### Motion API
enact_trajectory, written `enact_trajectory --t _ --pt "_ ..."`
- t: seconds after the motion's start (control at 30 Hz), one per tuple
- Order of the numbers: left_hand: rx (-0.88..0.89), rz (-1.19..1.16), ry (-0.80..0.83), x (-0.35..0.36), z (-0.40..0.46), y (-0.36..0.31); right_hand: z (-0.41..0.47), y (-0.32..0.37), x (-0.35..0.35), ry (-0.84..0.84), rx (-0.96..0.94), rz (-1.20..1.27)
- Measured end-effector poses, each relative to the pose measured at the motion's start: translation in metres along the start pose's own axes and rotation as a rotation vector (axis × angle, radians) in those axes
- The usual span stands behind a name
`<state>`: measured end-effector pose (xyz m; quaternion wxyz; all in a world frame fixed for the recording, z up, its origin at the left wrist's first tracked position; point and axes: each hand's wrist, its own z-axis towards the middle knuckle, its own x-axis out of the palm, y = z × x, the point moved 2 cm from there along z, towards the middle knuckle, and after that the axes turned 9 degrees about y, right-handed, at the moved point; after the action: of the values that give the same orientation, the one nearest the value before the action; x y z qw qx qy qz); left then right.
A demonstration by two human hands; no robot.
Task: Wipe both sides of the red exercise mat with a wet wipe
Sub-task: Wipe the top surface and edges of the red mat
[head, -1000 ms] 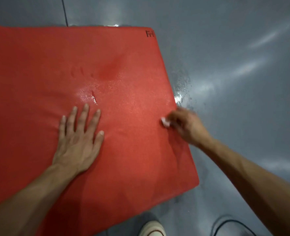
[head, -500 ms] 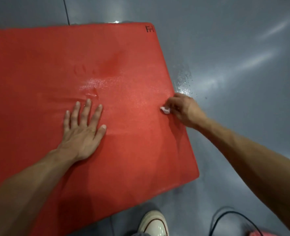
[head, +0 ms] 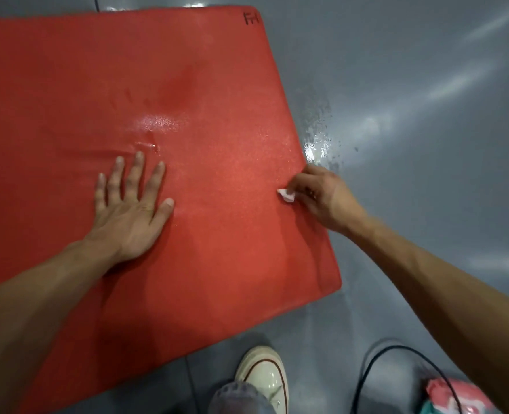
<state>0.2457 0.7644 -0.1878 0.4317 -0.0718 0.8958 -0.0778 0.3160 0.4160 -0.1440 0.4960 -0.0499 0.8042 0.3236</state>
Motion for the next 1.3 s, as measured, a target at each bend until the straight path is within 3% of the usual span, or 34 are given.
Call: enact_trajectory --t 0.07,0.23,0.43,0.57,0.67,0.8,0.97,1.3 --pt "0.004 -0.002 0.017 -0.001 0.001 0.000 -0.014 0.004 0.011 -0.031 0.038 0.035" --pt "-0.001 -0.001 -0.007 0.000 -0.002 -0.001 -0.107 0.023 0.040 0.158 -0.074 0.139" --pt "-0.005 0.016 0.003 -0.002 -0.001 -0.003 -0.049 0.009 0.034 -0.075 0.078 0.045" --pt "-0.008 0.021 -0.013 -0.002 -0.001 -0.001 -0.127 0.029 0.061 0.013 0.114 0.064" --pt "-0.015 0.042 -0.030 -0.001 -0.002 -0.002 -0.134 0.022 0.054 0.065 0.098 0.038" --pt "-0.021 0.043 -0.019 -0.001 -0.002 -0.003 -0.116 0.012 0.046 -0.039 0.266 -0.037" --pt "-0.035 0.052 -0.036 0.000 -0.001 -0.004 -0.147 0.028 0.063 -0.102 0.396 0.171" --pt "-0.041 0.046 -0.039 -0.001 -0.002 -0.005 0.030 -0.021 -0.004 -0.218 0.264 0.164"
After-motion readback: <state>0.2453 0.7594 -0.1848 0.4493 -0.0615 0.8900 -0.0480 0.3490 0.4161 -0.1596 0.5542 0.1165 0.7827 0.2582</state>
